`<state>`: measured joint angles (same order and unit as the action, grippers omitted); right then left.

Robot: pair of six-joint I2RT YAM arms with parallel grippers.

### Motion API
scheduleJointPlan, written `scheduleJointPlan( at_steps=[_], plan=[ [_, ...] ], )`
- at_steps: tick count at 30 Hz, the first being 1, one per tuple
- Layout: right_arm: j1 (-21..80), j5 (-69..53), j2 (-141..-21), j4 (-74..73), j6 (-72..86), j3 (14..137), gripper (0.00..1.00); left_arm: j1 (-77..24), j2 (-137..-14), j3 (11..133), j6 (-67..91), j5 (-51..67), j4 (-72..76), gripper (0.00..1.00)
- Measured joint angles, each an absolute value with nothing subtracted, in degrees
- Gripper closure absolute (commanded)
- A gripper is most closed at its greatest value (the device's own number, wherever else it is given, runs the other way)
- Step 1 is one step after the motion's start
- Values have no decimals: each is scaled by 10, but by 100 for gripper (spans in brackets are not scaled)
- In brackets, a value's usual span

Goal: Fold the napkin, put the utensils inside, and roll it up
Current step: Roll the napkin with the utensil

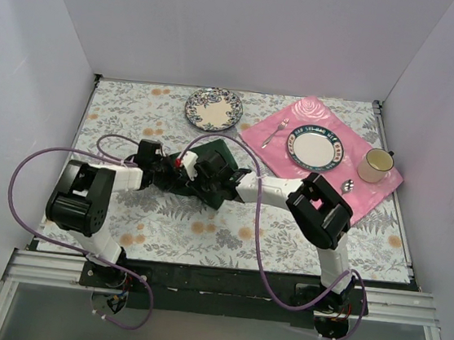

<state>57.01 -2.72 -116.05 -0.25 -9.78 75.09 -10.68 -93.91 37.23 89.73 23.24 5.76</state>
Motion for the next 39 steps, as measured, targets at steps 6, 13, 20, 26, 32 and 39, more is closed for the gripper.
scheduleJointPlan(
  at_steps=[6,13,20,26,32,39],
  plan=[
    [563,-100,-1160,17,-38,741,95,-93,-890,459,837,181,-92,88],
    [526,-246,-1175,62,59,719,99,-65,-807,530,797,152,-167,62],
    [479,-373,-1197,142,160,683,99,-70,-774,482,817,156,-268,50],
    [465,-417,-1214,171,210,680,99,-79,-755,481,879,142,-373,42],
    [465,-418,-1214,170,217,680,99,-83,-769,482,941,138,-412,47],
    [465,-416,-1214,169,215,680,99,-93,-870,500,974,120,-428,50]
  ],
)
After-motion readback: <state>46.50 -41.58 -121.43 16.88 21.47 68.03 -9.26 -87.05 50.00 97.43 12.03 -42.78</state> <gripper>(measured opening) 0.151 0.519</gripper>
